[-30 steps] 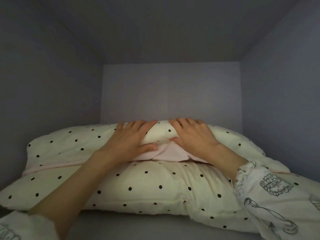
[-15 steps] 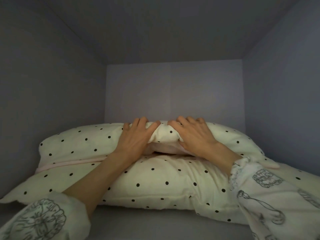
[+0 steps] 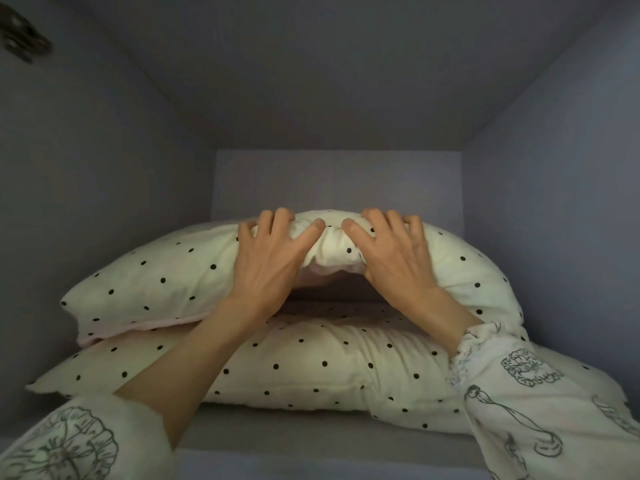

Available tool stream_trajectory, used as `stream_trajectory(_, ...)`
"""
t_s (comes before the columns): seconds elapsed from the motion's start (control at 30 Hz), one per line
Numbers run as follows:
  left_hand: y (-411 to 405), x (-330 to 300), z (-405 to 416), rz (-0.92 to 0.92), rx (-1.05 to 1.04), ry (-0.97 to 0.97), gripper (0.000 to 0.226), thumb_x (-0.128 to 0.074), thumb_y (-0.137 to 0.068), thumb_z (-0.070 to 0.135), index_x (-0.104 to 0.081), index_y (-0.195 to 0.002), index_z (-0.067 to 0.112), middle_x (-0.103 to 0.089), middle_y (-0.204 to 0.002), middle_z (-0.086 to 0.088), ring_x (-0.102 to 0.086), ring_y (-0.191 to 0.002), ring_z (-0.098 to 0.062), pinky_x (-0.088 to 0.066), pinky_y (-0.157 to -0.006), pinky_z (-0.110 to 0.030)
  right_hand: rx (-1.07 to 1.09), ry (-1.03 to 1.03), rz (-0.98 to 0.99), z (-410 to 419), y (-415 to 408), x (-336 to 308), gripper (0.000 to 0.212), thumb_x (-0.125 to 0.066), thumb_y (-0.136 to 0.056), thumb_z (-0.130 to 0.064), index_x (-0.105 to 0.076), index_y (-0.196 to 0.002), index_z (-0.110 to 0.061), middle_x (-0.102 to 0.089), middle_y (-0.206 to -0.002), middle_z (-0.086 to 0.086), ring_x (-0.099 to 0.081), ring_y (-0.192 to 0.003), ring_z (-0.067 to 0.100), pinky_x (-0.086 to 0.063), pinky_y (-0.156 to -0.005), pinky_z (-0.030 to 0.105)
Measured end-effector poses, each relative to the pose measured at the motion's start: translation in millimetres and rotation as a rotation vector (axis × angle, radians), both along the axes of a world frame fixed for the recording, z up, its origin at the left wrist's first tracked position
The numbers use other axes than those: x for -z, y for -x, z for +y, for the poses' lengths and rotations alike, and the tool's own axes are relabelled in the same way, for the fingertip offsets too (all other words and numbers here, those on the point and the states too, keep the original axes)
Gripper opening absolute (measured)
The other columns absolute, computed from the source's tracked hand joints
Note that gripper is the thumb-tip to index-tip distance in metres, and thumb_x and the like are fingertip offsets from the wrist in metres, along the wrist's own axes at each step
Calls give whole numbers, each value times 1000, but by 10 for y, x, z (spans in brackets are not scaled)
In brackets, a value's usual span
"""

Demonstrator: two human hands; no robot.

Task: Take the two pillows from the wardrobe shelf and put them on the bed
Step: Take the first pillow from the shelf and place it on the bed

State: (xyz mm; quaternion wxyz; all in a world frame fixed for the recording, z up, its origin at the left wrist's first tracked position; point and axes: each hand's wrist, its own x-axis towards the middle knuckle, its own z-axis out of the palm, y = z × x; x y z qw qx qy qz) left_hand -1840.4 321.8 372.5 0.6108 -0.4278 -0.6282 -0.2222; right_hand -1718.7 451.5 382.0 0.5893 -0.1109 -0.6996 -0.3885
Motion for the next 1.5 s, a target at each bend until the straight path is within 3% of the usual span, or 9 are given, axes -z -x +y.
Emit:
stream_trajectory(0.1, -214, 15, -212, 59, 15, -30, 53, -72, -62, 2, -60, -112, 16, -56, -98, -23, -55, -87, -39, -40, -69, -49, -32, -29, 46, -199, -250, 15, 59, -72, -52, 1, -61, -107, -16, -64, -101, 13, -59, -77, 32, -45, -67, 42)
stream_trajectory(0.4, -763, 336, -953, 117, 78, -3, 56, -66, -62, -1, -54, -113, 19, -55, -97, -21, -54, -86, -35, -39, -69, -46, -12, -26, 96, -979, -876, 436, 41, -63, -67, -2, -63, -105, -15, -65, -100, 12, -60, -79, 31, -44, -67, 41)
stream_trajectory(0.57, -1036, 593, -1233, 67, 135, 18, 54, -71, -63, 4, -55, -112, 20, -57, -97, -20, -55, -86, -35, -40, -69, -46, -11, -33, 38, -1240, -1192, 656, 51, -68, -59, 0, -57, -106, -16, -64, -98, 12, -59, -77, 30, -44, -66, 41)
stream_trajectory(0.77, -1051, 1001, -1376, 66, 99, 228, 71, -81, -55, 26, -44, -115, 26, -57, -98, -13, -56, -86, -32, -40, -72, -44, -2, -14, -65, -1245, -1371, 1188, 51, -62, -62, -1, -49, -109, -18, -63, -105, 11, -59, -90, 31, -43, -77, 45)
stream_trajectory(0.9, -1041, 1120, -1380, -46, 94, 372, 73, -73, -63, 35, -47, -130, 27, -54, -122, -15, -50, -110, -37, -36, -88, -54, 30, 65, -196, -1164, -1423, 1410, 60, -71, -60, -14, -48, -115, -20, -60, -112, 9, -56, -102, 30, -38, -87, 47)
stream_trajectory(1.03, -1023, 1270, -1303, -159, 41, 510, 87, -65, -71, 35, -20, -146, 33, -26, -153, -7, -21, -140, -30, -17, -106, -63, 28, 202, -347, -1079, -1470, 1567, 73, -74, -61, -32, -49, -129, -21, -55, -129, 11, -51, -117, 31, -30, -101, 55)
stream_trajectory(1.17, -1003, 1516, -1243, -154, -15, 516, 89, -68, -69, 45, -24, -145, 31, -34, -149, -6, -32, -134, -30, -26, -100, -59, 15, 365, -515, -1049, -1479, 1692, 74, -39, -77, -68, -37, -140, -29, -43, -144, 4, -38, -132, 26, -18, -108, 58)
stream_trajectory(1.3, -953, 1743, -1174, -95, -13, 500, 87, -73, -58, 41, -38, -137, 30, -50, -135, -7, -47, -119, -33, -35, -86, -56, -33, 565, -533, -943, -1305, 1713, 68, -7, -84, -66, -19, -144, -36, -15, -156, -6, -6, -144, 17, 3, -113, 54)
stream_trajectory(1.5, -719, 1849, -1136, -55, 96, 557, 83, -54, -67, 66, -33, -140, 32, -44, -140, -7, -39, -128, -34, -27, -96, -57, 76, 555, -362, -833, -930, 1621, 60, -14, -91, -57, -14, -146, -32, -3, -158, -2, 2, -144, 18, 5, -109, 60)
